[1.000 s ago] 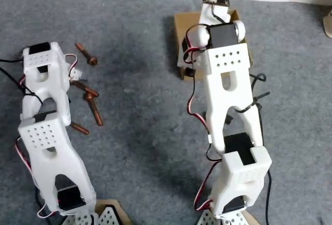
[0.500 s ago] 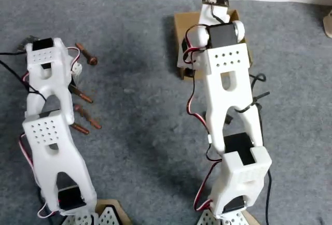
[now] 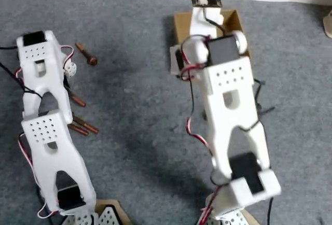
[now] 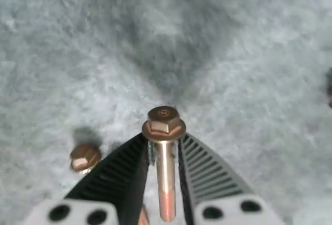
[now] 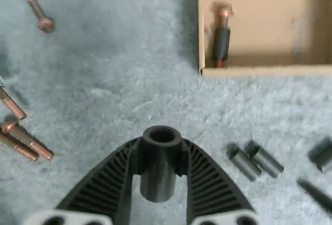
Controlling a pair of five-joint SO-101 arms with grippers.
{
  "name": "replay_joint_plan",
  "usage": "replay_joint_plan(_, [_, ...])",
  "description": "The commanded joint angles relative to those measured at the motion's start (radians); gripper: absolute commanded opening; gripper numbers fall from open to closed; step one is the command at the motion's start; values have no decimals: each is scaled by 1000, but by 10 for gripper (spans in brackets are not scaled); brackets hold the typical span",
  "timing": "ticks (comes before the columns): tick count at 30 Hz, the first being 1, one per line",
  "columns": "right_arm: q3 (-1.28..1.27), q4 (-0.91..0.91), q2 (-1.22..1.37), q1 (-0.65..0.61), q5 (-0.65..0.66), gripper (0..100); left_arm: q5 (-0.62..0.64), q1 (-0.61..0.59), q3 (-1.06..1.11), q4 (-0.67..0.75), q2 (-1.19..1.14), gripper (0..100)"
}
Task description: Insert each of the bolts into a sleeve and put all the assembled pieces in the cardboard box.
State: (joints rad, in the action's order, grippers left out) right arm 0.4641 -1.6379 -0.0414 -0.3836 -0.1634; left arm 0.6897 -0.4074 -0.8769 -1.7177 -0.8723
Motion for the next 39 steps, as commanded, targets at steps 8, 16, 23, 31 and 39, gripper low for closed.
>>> replay_joint_plan(8, [-648, 433, -478, -39, 92, 5, -107, 38, -104, -37, 42, 4])
replay_joint_plan(16, [-753, 433, -493, -35, 94, 5, -143, 82, 90, -40, 251, 4])
replay_joint_plan(23, [-862, 447, -495, -21, 117, 5, -167, 232, 346, -35, 519, 4])
replay_joint_plan(31, [-1165, 722, -647, 10, 166, 5, -169, 387, 443, 61, 677, 4])
replay_joint_plan(39, [-1405, 1000, -736, 8, 175, 5, -175, 486, 535, 318, 677, 4])
